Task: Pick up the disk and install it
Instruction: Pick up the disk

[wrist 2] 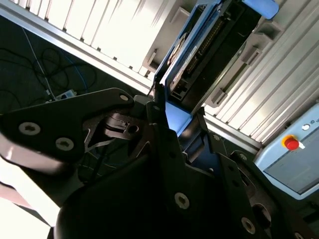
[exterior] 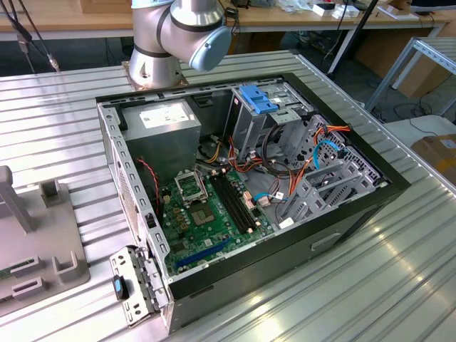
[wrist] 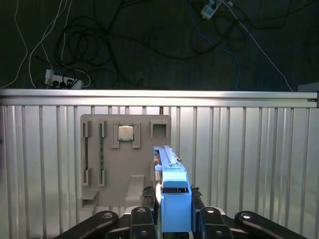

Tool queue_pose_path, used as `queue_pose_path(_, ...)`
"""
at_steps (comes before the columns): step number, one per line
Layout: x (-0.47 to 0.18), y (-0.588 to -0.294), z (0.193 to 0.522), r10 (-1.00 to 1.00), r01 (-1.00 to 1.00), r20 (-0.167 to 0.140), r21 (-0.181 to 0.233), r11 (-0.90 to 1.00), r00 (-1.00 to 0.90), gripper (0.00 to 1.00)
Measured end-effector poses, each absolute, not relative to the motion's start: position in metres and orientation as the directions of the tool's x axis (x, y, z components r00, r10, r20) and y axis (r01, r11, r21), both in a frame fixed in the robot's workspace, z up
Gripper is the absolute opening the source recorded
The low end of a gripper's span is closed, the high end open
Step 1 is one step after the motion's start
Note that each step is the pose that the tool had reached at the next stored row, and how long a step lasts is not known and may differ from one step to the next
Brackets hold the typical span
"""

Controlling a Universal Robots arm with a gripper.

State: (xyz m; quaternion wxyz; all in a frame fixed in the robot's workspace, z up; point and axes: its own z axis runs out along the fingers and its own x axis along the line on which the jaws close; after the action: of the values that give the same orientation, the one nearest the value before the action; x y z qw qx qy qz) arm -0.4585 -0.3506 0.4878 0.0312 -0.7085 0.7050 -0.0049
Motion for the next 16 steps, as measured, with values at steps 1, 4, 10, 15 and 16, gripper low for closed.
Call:
queue_pose_path(1,-0.457,-0.351,0.488,-0.999,-0.999,-0.037,-0.048,-0.004,0.006,0.36)
queue_pose_path(4,-0.457,-0.351,0.488,-0.999,-0.999,-0.040,-0.039,-0.004,0.005,0.36)
queue_pose_path(10,-0.456,-0.351,0.488,-0.999,-1.000,-0.040,-0.013,-0.004,0.004,0.36)
queue_pose_path(15,-0.439,-0.351,0.488,-0.999,-1.000,-0.040,-0.013,-0.004,0.004,0.36)
queue_pose_path(16,-0.435,-0.351,0.488,-0.999,-1.000,-0.040,-0.013,-0.004,0.004,0.36)
